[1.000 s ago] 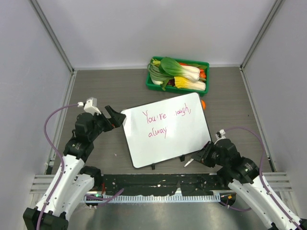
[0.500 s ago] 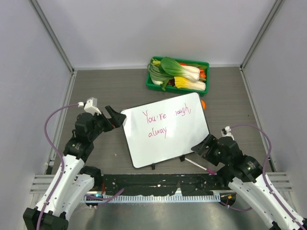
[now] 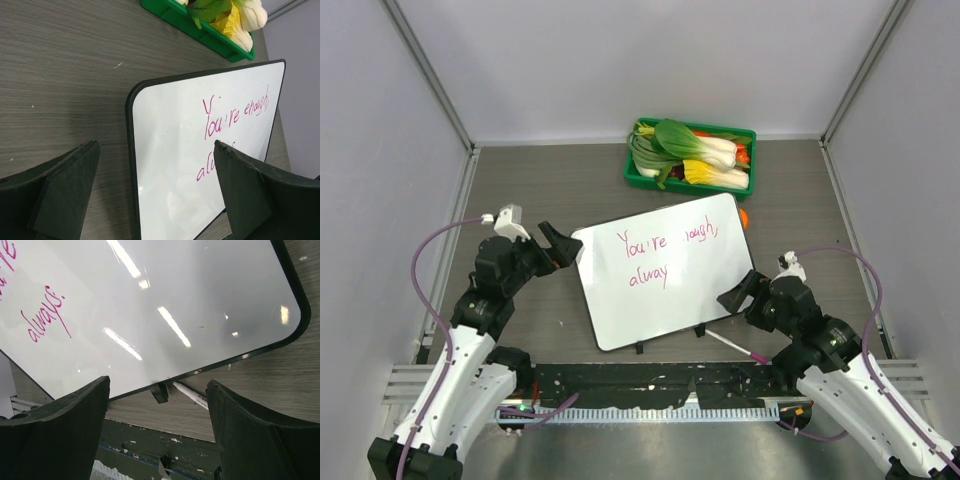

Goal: Write a sentence on the whiteboard
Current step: Reset both arms

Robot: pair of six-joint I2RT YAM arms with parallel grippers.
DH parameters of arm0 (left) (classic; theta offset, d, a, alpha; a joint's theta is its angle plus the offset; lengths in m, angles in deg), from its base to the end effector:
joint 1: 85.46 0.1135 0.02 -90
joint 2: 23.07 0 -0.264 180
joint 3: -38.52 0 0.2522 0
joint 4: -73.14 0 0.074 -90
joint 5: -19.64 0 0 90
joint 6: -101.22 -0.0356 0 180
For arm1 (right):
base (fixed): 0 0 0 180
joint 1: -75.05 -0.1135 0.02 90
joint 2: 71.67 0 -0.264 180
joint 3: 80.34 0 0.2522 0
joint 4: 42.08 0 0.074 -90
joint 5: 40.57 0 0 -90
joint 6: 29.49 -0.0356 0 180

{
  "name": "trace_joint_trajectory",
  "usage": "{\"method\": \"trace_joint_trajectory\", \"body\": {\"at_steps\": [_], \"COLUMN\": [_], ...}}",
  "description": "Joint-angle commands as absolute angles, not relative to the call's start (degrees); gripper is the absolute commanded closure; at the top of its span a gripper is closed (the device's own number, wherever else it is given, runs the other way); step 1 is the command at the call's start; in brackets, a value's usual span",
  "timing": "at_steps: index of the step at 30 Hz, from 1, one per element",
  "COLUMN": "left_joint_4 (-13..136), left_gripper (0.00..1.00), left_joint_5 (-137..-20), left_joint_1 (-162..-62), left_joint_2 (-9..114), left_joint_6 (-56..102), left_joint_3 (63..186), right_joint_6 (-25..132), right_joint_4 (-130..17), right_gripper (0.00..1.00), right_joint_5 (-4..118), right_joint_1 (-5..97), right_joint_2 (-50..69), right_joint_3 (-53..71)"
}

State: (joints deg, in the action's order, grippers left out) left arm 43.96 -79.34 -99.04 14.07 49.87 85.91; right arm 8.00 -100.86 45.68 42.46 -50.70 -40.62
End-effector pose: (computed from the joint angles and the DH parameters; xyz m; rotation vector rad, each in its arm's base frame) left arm 0.1552 -0.0432 0.2824 -0.3195 1.9457 -0.7577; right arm 0.0823 0.0498 0.2186 0.4452 2.3263 0.6892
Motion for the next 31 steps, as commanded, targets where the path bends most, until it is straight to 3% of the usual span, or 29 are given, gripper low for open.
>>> {"method": "trace_joint_trajectory", "body": {"at_steps": [1,10,15,19,20,26,31], "left_joint_4": [40.6,34.3,36.4,36.5,36.6,42.5,49.3], "left_gripper": [0.0,0.0,0.0,0.0,0.0,0.0,0.0], "left_joint_5": [-79.4,-72.6,-75.0,-74.6,-74.0,-71.9,-71.8], "left_joint_1": [-98.8,-98.8,-98.9,-98.8,-98.8,-98.8,-98.8], "left_joint_2": [15.0,16.5,16.7,16.8,16.6,13.1,10.0], "left_joint_6": [50.2,50.3,50.8,51.0,51.0,50.7,49.8], "left_joint_3": [89.5,91.6,90.6,90.7,90.5,87.5,83.8], "right_joint_6": [9.5,19.4,25.4,29.9,30.2,32.3,32.7], "right_joint_4": [-94.0,-87.0,-84.5,-81.2,-80.7,-79.9,-77.5], "right_gripper": [0.17,0.17,0.16,0.11,0.01,0.01,0.01], "right_joint_5": [42.6,36.3,33.3,32.8,32.5,29.9,10.4], "right_joint_1": [42.5,42.6,42.6,42.6,42.6,42.5,42.7], "right_joint_2": [-50.1,-43.2,-39.5,-38.3,-38.0,-33.9,-33.0], "right_joint_3": [-38.8,-32.7,-28.1,-26.8,-26.4,-23.1,-21.0]}}
